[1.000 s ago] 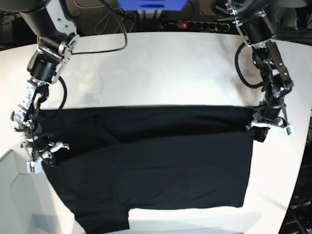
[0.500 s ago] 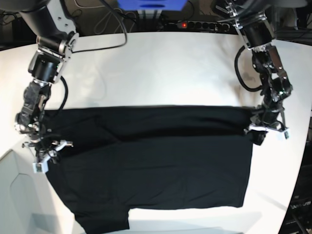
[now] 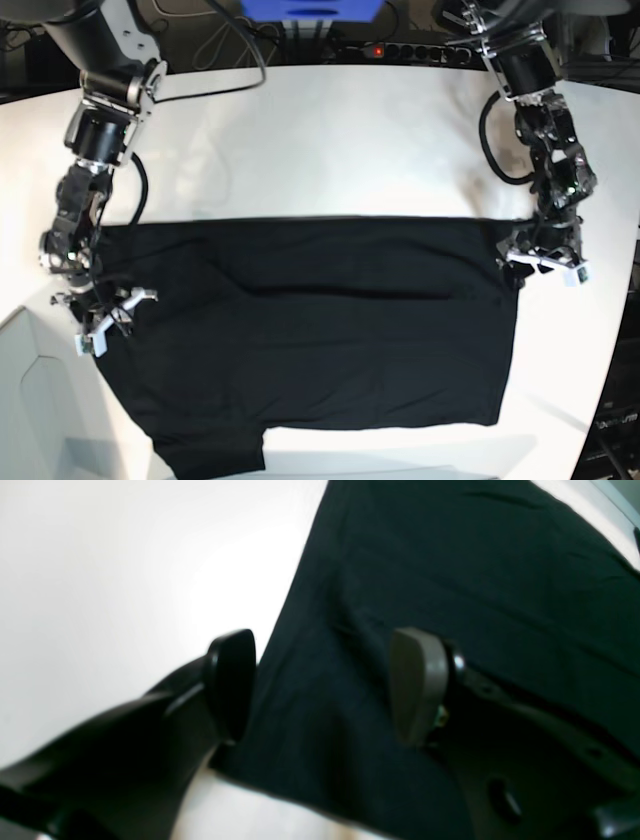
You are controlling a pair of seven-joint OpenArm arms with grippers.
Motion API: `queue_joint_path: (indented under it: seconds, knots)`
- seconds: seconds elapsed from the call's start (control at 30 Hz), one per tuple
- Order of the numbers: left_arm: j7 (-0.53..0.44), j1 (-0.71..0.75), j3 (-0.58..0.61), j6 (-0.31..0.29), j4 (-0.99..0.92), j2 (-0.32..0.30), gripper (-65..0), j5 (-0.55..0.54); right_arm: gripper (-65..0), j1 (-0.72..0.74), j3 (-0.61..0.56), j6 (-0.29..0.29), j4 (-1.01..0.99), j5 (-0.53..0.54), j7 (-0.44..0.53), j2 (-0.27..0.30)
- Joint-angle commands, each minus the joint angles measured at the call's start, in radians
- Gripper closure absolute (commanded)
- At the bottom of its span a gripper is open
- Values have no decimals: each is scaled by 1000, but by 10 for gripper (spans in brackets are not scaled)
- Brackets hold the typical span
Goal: Fold the T-shirt properly
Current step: 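Lower the held shoulder edges back onto the table and release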
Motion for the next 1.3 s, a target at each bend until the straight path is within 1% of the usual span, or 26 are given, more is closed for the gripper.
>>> queue_joint_path:
  seconds: [0.0,0.07,0.27,0.37,0.47,0.57,0.67,0.73,0.97,1.03,1.07,1.1,1.2,1.27]
  knots:
    - [-22,-1,-3,-5,8,-14,-404,-10,-231,-1,3,-12,50,13,21,9]
    - [-22,8,-3,-5,2,-12,-404,-11,-240,-40,3,-12,122,13,21,-14]
    - [-22,10,-3,1,-53,-12,-406,-6,-289,-172,3,-12,333,13,13,-38]
    - [-22,11,-3,1,-58,-12,-407,-5,-321,-234,19,-12,411,13,13,-45]
    - [-22,24,-3,2,-59,-11,-407,-5,-331,-275,24,-12,454,13,13,-45]
    - [-22,45,-5,4,-52,-9,-407,-5,-332,-310,42,-12,477,47,12,-45]
    - [-24,71,-5,4,-59,-11,-407,-5,-332,-335,89,-12,478,113,12,-40]
    - [-24,73,-5,4,-79,-12,-407,-5,-332,-343,118,-12,468,130,12,-38]
    - [-24,65,4,-2,-114,-3,-403,-5,-332,-349,136,-12,425,133,12,-3]
    - [-24,65,4,-4,-114,-3,-402,-8,-332,-346,145,-12,406,133,12,15]
    - [-24,68,4,-4,-114,-3,-392,-6,-332,-344,159,-12,394,133,12,20]
    - [-24,73,4,-5,-114,-3,-368,-6,-332,-338,173,-12,374,133,13,23]
    - [-24,74,1,-7,-114,-3,-247,-10,-332,-314,202,-12,311,134,19,29]
    - [-22,87,0,-7,-114,-4,-143,-11,-332,-300,231,-12,260,134,19,51]
